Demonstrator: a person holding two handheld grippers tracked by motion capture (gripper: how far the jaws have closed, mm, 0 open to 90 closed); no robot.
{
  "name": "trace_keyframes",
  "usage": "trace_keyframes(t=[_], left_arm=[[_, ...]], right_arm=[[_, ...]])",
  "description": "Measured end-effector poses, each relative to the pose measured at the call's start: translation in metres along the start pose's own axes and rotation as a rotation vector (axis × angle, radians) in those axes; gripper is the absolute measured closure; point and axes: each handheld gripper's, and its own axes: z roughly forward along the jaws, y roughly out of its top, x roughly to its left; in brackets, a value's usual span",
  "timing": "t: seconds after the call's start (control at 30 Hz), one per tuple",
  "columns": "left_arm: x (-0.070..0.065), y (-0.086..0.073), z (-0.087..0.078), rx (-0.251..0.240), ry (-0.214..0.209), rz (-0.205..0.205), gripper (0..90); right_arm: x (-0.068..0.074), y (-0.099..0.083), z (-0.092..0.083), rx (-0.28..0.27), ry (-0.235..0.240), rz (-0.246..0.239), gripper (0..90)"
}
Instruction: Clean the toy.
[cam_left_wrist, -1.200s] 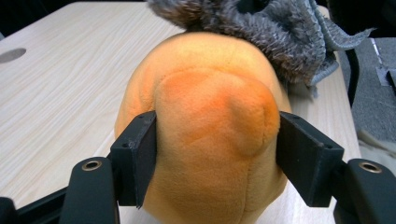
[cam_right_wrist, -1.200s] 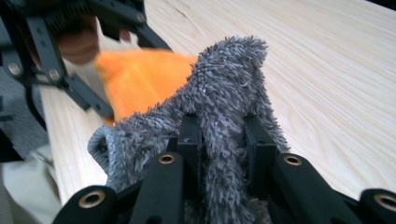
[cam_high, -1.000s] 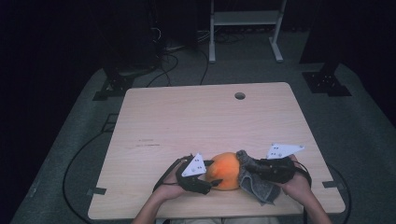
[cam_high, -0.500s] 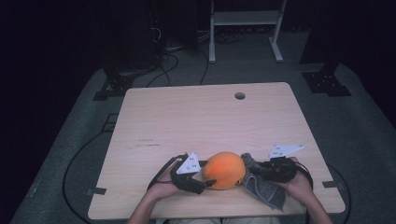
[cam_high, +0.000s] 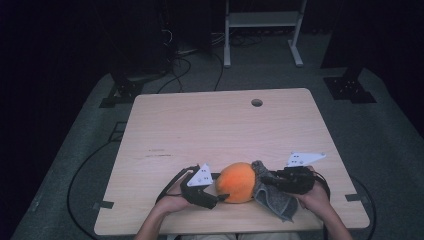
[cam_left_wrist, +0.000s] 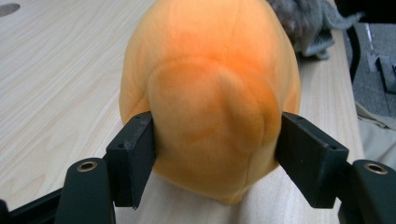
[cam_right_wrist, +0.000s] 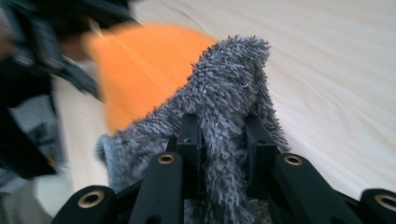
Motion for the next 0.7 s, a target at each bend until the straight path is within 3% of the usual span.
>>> trace_keyframes(t=[0.1, 0.13, 0.27, 0.43, 0.5, 0.57, 0.63, 0.7], left_arm=[[0.002, -0.001, -0.001, 0.003, 0.000, -0.008, 30.1], [0.001, -0.001, -0.001, 0.003, 0.001, -0.009, 30.0], [0.002, 0.000, 0.000, 0.003, -0.002, -0.009, 29.4], [0.003, 0.004, -0.005, 0.024, -0.011, -0.019, 21.7], [0.004, 0.010, -0.010, -0.006, -0.030, -0.046, 18.2], [0.006, 0.017, -0.012, -0.052, -0.037, -0.108, 14.2], [0.007, 0.023, -0.009, -0.059, -0.020, -0.168, 8.5], [0.007, 0.025, -0.001, -0.033, -0.011, -0.194, 7.6]], right_arm=[[-0.012, -0.012, 0.000, 0.068, -0.073, 0.032, 71.8], [-0.014, -0.014, 0.000, 0.072, -0.078, 0.038, 71.8], [-0.006, 0.004, -0.006, -0.053, -0.009, 0.035, 71.7], [0.004, 0.010, 0.005, -0.031, 0.013, 0.005, 71.7], [0.005, 0.009, 0.001, -0.028, 0.011, 0.001, 71.7], [0.007, 0.007, 0.000, -0.026, 0.015, 0.000, 71.7], [0.009, 0.006, -0.001, -0.021, 0.018, -0.008, 71.6], [0.009, 0.007, -0.001, -0.018, 0.019, -0.011, 71.5]])
